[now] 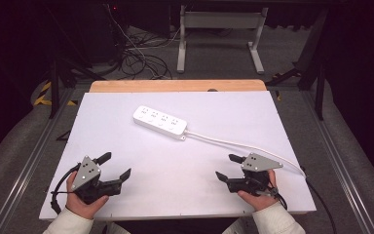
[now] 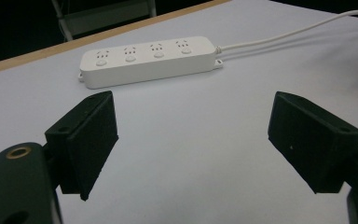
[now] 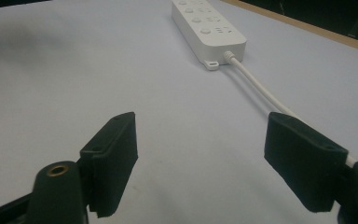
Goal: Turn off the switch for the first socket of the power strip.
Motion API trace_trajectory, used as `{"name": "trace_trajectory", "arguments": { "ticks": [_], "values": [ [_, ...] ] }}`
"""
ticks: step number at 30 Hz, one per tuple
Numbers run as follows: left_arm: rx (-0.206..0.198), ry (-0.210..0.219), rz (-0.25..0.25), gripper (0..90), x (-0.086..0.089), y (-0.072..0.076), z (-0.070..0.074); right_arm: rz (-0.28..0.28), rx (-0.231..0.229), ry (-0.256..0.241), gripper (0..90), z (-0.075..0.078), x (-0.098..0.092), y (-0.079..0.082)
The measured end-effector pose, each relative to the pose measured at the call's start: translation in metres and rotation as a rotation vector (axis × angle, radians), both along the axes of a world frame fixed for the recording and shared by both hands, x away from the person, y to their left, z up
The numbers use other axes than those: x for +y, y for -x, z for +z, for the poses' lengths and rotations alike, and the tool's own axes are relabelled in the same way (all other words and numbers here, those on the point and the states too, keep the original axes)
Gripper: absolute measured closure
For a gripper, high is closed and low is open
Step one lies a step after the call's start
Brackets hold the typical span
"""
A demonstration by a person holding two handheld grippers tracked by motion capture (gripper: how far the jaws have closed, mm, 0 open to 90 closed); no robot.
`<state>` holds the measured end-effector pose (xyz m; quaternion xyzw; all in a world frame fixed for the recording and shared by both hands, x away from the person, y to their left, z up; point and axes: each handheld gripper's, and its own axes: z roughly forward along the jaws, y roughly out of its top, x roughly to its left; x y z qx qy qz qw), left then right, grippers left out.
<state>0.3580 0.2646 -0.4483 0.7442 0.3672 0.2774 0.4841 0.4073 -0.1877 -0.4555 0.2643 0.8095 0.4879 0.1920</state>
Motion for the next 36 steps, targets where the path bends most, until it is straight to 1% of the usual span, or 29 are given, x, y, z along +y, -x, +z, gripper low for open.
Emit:
{"name": "trace_trajectory", "arguments": {
  "ticks": [2, 7, 18, 20, 25, 29, 30, 32, 33, 35, 36],
  "values": [
    [-0.002, -0.008, 0.000, 16.1, 0.000, 0.000, 0.000, 0.000, 0.000, 0.003, 26.2, 0.000, 0.000, 0.000],
    [-0.001, -0.012, 0.001, 16.2, 0.001, 0.000, 0.001, 0.002, 0.003, -0.001, 26.5, 0.000, 0.000, 0.000],
    [0.008, -0.008, 0.012, 16.9, 0.001, 0.001, 0.002, 0.002, 0.006, -0.001, 26.5, -0.001, 0.000, 0.000],
    [0.001, -0.018, 0.012, 17.0, 0.001, 0.001, 0.002, 0.002, 0.006, -0.002, 26.5, -0.001, 0.000, 0.000],
    [0.000, -0.025, 0.017, 17.2, 0.000, 0.001, 0.003, 0.000, 0.006, -0.003, 26.5, -0.001, 0.000, -0.001],
    [0.006, -0.033, 0.026, 18.8, -0.002, 0.000, 0.007, -0.001, 0.006, -0.004, 26.5, 0.000, 0.000, 0.000],
    [0.007, -0.042, 0.024, 18.8, -0.002, -0.001, 0.008, -0.002, 0.006, -0.005, 26.5, 0.000, 0.000, 0.000],
    [0.007, -0.040, 0.030, 20.3, -0.003, -0.003, 0.012, -0.001, 0.007, -0.007, 26.5, 0.000, 0.000, -0.001],
    [0.013, -0.033, 0.030, 20.3, -0.003, -0.004, 0.014, -0.001, 0.007, -0.007, 26.5, 0.000, 0.000, -0.001],
    [0.015, -0.041, 0.026, 21.2, -0.004, -0.006, 0.019, -0.002, 0.012, -0.005, 26.5, -0.001, 0.000, -0.001],
    [0.019, -0.038, 0.029, 21.6, -0.005, -0.007, 0.021, -0.002, 0.013, -0.007, 26.5, -0.001, 0.000, -0.001]
  ]
}}
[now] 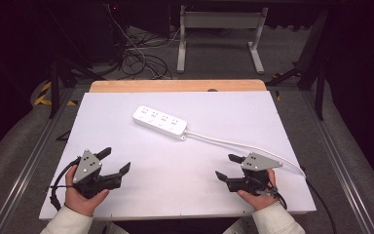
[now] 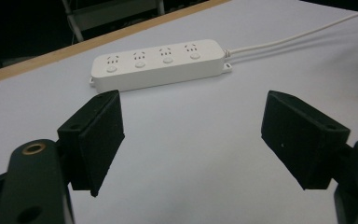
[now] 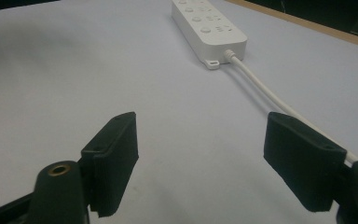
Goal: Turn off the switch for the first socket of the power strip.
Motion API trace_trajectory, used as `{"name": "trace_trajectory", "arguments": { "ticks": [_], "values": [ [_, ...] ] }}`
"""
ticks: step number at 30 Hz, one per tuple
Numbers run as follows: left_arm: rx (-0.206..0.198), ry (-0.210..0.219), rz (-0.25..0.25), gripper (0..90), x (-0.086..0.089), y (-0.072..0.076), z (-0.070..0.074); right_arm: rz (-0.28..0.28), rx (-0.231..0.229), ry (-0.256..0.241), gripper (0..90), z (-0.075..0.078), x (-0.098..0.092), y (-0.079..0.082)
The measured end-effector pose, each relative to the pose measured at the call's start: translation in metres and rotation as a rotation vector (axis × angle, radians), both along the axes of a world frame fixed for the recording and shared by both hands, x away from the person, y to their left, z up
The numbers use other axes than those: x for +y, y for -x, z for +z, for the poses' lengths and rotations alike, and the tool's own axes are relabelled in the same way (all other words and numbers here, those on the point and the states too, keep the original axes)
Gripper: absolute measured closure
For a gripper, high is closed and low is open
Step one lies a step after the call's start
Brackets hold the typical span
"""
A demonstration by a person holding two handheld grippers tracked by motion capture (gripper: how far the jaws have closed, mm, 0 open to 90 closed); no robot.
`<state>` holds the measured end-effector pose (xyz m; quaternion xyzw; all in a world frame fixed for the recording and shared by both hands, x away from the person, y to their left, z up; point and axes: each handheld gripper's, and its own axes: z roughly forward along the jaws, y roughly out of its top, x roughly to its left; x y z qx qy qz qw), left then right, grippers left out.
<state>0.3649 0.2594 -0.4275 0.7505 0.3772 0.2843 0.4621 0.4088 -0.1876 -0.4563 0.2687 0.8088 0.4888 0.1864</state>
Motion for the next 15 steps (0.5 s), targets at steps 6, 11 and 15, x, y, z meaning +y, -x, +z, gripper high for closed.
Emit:
{"name": "trace_trajectory", "arguments": {
  "ticks": [6, 11, 15],
  "values": [
    [0.004, -0.006, -0.014, 22.7, -0.001, -0.007, 0.012, -0.002, 0.003, 0.001, 26.5, 0.000, 0.000, -0.001],
    [0.012, -0.004, -0.036, 25.5, -0.005, -0.017, 0.019, -0.003, 0.004, 0.003, 26.5, -0.001, 0.000, -0.001],
    [0.012, -0.006, -0.058, 29.7, -0.010, -0.024, 0.026, -0.005, 0.008, 0.002, 26.4, -0.002, 0.000, -0.001]
  ]
}}
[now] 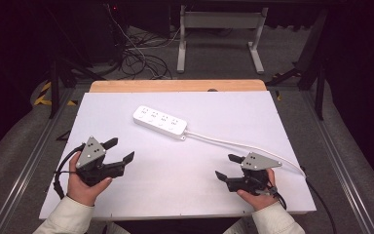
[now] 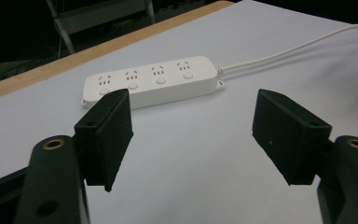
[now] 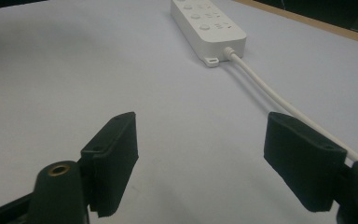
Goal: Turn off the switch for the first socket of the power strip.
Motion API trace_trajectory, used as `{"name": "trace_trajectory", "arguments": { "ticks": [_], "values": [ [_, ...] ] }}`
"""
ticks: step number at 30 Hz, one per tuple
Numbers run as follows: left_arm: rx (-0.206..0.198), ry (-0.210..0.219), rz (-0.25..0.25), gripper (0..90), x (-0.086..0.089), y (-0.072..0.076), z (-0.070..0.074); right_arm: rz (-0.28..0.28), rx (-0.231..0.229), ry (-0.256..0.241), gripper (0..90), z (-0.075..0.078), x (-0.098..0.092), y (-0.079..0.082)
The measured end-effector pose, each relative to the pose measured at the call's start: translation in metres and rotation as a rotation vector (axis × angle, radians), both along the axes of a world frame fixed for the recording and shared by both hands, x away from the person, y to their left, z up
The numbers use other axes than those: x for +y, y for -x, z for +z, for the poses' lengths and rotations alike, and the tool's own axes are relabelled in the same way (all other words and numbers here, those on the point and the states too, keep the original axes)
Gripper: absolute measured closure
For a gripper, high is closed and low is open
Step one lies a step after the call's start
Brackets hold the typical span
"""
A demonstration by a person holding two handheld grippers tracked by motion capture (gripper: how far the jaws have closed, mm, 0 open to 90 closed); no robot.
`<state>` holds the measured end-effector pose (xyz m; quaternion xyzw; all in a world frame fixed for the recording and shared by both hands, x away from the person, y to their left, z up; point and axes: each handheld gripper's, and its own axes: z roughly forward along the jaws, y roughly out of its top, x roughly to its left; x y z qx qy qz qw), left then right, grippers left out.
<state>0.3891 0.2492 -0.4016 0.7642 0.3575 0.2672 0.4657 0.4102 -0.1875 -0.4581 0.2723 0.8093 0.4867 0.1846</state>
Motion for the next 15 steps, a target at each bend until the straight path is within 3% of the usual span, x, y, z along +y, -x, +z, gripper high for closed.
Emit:
{"name": "trace_trajectory", "arguments": {
  "ticks": [6, 7, 15],
  "values": [
    [0.000, -0.004, -0.030, 34.2, -0.011, -0.011, 0.008, -0.003, 0.001, -0.001, 26.4, 0.000, -0.001, 0.002],
    [0.004, 0.007, -0.039, 38.5, -0.013, -0.013, 0.010, -0.003, 0.001, -0.002, 26.3, 0.000, -0.002, 0.002],
    [0.007, 0.003, -0.073, 39.7, -0.027, -0.029, 0.020, -0.006, -0.004, -0.003, 26.2, 0.000, -0.003, 0.004]
  ]
}}
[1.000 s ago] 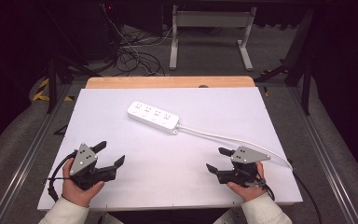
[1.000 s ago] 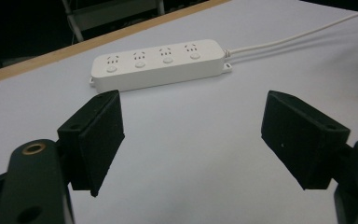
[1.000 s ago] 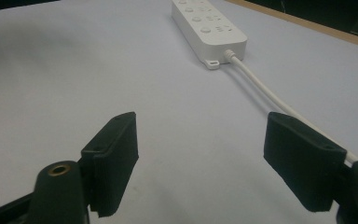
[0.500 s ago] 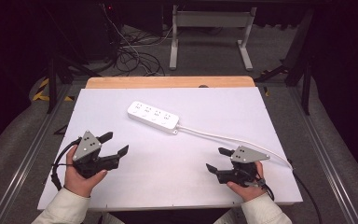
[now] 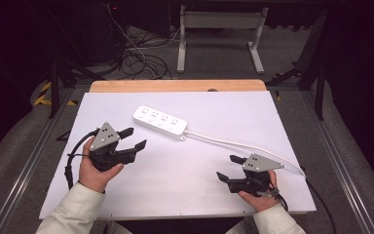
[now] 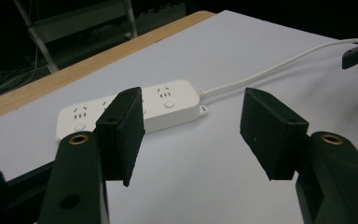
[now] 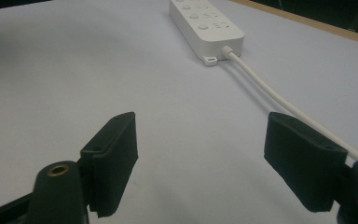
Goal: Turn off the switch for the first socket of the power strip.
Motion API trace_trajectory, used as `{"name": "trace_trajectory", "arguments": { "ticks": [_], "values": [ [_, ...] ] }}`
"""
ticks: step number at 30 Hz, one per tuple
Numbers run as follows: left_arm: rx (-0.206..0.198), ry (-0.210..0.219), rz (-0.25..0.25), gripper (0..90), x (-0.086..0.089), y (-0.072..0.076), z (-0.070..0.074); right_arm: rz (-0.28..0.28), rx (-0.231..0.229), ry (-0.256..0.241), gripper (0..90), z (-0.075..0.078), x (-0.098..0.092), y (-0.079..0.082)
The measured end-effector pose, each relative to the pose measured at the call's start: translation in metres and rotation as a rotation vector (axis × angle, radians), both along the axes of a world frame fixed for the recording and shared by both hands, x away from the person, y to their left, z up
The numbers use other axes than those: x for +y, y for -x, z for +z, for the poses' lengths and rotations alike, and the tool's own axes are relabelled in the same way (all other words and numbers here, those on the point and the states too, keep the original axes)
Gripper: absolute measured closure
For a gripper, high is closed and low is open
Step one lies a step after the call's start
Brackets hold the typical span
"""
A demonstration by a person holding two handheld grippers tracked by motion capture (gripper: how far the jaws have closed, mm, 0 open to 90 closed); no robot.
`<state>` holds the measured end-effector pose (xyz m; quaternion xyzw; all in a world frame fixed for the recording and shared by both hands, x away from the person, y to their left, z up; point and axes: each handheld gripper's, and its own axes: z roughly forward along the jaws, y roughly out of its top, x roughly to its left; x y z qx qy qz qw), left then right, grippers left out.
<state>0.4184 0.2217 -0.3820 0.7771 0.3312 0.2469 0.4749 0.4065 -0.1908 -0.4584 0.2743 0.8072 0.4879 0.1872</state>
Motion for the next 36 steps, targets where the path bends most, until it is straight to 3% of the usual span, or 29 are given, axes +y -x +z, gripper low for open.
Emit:
{"name": "trace_trajectory", "arguments": {
  "ticks": [4, 10, 17, 20, 25, 26, 31, 33, 36],
  "values": [
    [0.025, -0.017, 0.007, 40.9, -0.006, -0.010, 0.002, 0.000, 0.001, 0.002, 26.0, 0.000, 0.000, 0.000],
    [0.019, -0.043, 0.017, 42.5, -0.014, -0.019, 0.005, 0.001, 0.000, 0.002, 25.8, 0.000, -0.001, 0.001],
    [0.079, -0.060, 0.005, 40.4, -0.025, -0.032, 0.006, 0.004, -0.002, 0.005, 25.7, -0.001, 0.000, 0.000],
    [0.087, -0.059, 0.016, 47.4, -0.028, -0.038, 0.006, 0.004, -0.005, 0.006, 25.7, 0.000, 0.000, 0.001],
    [0.118, -0.021, 0.028, 58.0, -0.031, -0.053, 0.002, 0.006, -0.003, 0.004, 25.6, 0.000, 0.000, 0.000],
    [0.123, -0.005, 0.035, 67.8, -0.033, -0.056, 0.001, 0.009, -0.003, 0.003, 25.6, 0.000, 0.000, 0.000],
    [0.138, 0.020, 0.032, 78.2, -0.036, -0.070, -0.005, 0.012, -0.001, -0.001, 25.6, -0.001, 0.000, 0.000],
    [0.150, 0.046, 0.029, 86.7, -0.037, -0.076, -0.008, 0.014, 0.003, -0.003, 25.6, -0.001, 0.000, 0.000],
    [0.179, 0.103, 0.023, 89.5, -0.039, -0.085, -0.013, 0.015, 0.005, -0.006, 25.6, -0.001, 0.000, 0.000]
  ]
}}
